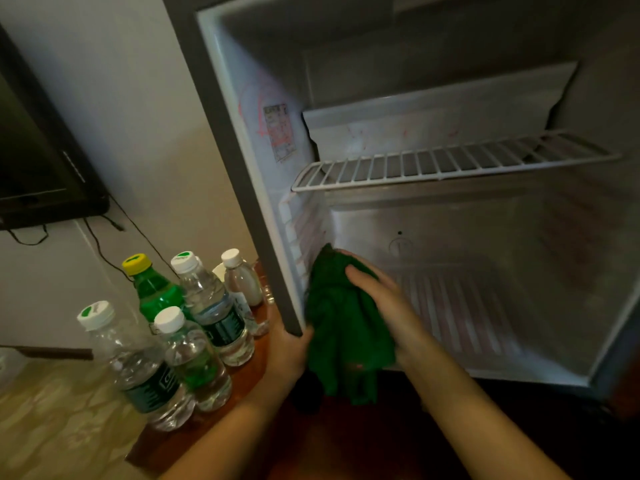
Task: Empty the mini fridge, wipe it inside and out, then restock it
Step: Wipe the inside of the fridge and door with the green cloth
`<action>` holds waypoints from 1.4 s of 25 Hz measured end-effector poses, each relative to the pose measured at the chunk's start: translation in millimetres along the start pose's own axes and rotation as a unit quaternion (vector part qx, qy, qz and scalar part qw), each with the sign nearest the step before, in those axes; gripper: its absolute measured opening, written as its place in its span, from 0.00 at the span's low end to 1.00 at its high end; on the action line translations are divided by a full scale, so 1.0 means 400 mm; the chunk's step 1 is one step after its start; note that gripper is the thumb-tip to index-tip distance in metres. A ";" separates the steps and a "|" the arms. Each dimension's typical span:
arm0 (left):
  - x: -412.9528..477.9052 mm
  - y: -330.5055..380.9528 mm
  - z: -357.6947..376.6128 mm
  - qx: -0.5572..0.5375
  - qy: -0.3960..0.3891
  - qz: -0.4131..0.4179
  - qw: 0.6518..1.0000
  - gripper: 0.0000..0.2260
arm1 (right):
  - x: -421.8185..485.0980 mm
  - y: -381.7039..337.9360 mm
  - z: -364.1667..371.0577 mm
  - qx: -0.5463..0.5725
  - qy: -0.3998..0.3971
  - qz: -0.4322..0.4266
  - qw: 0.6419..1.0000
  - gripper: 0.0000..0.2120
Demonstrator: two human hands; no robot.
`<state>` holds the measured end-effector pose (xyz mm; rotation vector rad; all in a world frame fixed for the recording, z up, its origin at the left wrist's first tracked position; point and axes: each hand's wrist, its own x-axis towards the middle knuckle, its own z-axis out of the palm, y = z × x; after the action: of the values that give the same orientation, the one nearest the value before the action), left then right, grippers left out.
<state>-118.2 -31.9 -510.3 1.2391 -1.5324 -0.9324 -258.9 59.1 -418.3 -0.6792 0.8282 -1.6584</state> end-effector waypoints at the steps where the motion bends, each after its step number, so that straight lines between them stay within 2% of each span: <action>1: -0.007 0.016 -0.012 -0.008 -0.019 0.009 1.000 0.38 | -0.034 -0.013 -0.007 0.058 -0.006 0.040 0.997 0.16; 3: -0.024 0.030 -0.041 0.010 -0.068 0.046 0.997 0.39 | -0.099 -0.049 -0.017 0.130 -0.012 0.087 0.988 0.24; 4: -0.036 0.035 -0.053 0.024 -0.072 0.050 0.996 0.41 | -0.134 -0.066 -0.021 0.131 -0.008 0.080 0.988 0.26; 5: -0.053 0.042 -0.068 0.014 -0.064 0.041 0.997 0.43 | -0.166 -0.081 -0.033 0.111 0.001 0.060 0.992 0.23; 6: -0.081 0.057 -0.080 -0.013 -0.050 0.041 0.998 0.42 | -0.196 -0.098 -0.044 0.074 0.015 0.035 0.997 0.15; 7: -0.110 0.075 -0.091 -0.040 -0.027 0.056 0.997 0.35 | -0.218 -0.111 -0.051 0.053 0.044 0.015 0.998 0.07; 8: -0.142 0.104 -0.102 -0.069 -0.006 0.090 0.993 0.27 | -0.233 -0.118 -0.049 0.063 0.045 0.024 0.997 0.04; 9: -0.169 0.136 -0.111 -0.088 0.011 0.126 0.988 0.20 | -0.234 -0.115 -0.059 0.084 0.027 0.043 0.995 0.08; 11: -0.211 0.205 -0.128 -0.091 0.013 0.200 0.976 0.11 | -0.233 -0.097 -0.071 0.098 0.004 0.083 0.992 0.28; 12: -0.228 0.231 -0.131 -0.077 -0.001 0.229 0.970 0.09 | -0.239 -0.092 -0.068 0.102 0.011 0.083 0.991 0.31; 13: -0.251 0.263 -0.131 -0.071 -0.021 0.237 0.969 0.08 | -0.243 -0.086 -0.064 0.103 0.026 0.072 0.992 0.28; 14: -0.273 0.287 -0.127 -0.076 -0.051 0.213 0.973 0.09 | -0.249 -0.079 -0.061 0.102 0.045 0.053 0.992 0.23; 15: -0.293 0.308 -0.119 -0.098 -0.098 0.151 0.979 0.11 | -0.253 -0.073 -0.060 0.103 0.069 0.021 0.992 0.20; 16: -0.306 0.325 -0.107 -0.130 -0.153 0.044 0.979 0.16 | -0.262 -0.071 -0.052 0.100 0.083 -0.029 0.991 0.18; 17: -0.308 0.330 -0.092 -0.168 -0.215 -0.091 0.958 0.20 | -0.271 -0.066 -0.044 0.082 0.090 -0.083 0.989 0.18; 18: -0.307 0.334 -0.081 -0.211 -0.291 -0.219 0.907 0.24 | -0.279 -0.058 -0.032 0.062 0.089 -0.125 0.986 0.19; 19: -0.304 0.336 -0.069 -0.279 -0.367 -0.315 0.830 0.26 | -0.285 -0.046 -0.024 0.045 0.080 -0.155 0.984 0.21; 20: -0.301 0.343 -0.059 -0.352 -0.415 -0.372 0.752 0.28 | -0.294 -0.036 -0.011 0.028 0.061 -0.172 0.983 0.23; 21: -0.300 0.348 -0.050 -0.412 -0.417 -0.397 0.707 0.29 | -0.300 -0.029 -0.005 0.015 0.037 -0.177 0.983 0.25; 22: -0.299 0.352 -0.040 -0.446 -0.395 -0.391 0.702 0.27 | -0.305 -0.029 -0.007 0.009 0.016 -0.175 0.984 0.26; 25: -0.267 0.348 -0.026 -0.471 -0.298 -0.294 0.777 0.22 | -0.305 -0.066 -0.055 -0.001 -0.008 -0.116 0.993 0.29; 28: -0.222 0.339 -0.055 -0.408 -0.249 -0.172 0.862 0.23 | -0.293 -0.101 -0.086 -0.044 -0.023 0.009 0.999 0.45; 30: -0.207 0.334 -0.061 -0.365 -0.276 -0.134 0.879 0.27 | -0.276 -0.086 -0.081 0.003 -0.033 0.085 0.996 0.45; 32: -0.209 0.348 -0.050 -0.287 -0.308 -0.107 0.901 0.32 | -0.262 -0.061 -0.061 0.076 -0.041 0.122 0.989 0.41; 33: -0.215 0.357 -0.040 -0.229 -0.306 -0.070 0.921 0.29 | -0.256 -0.047 -0.053 0.095 -0.047 0.121 0.987 0.39; 35: -0.212 0.357 -0.013 -0.074 -0.260 0.067 0.961 0.21 | -0.252 -0.024 -0.036 0.108 -0.059 0.113 0.986 0.35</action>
<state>-147.4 80.4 -391.2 0.8045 -1.8809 -1.3250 -252.7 161.2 -420.7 -0.5082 0.6064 -1.4610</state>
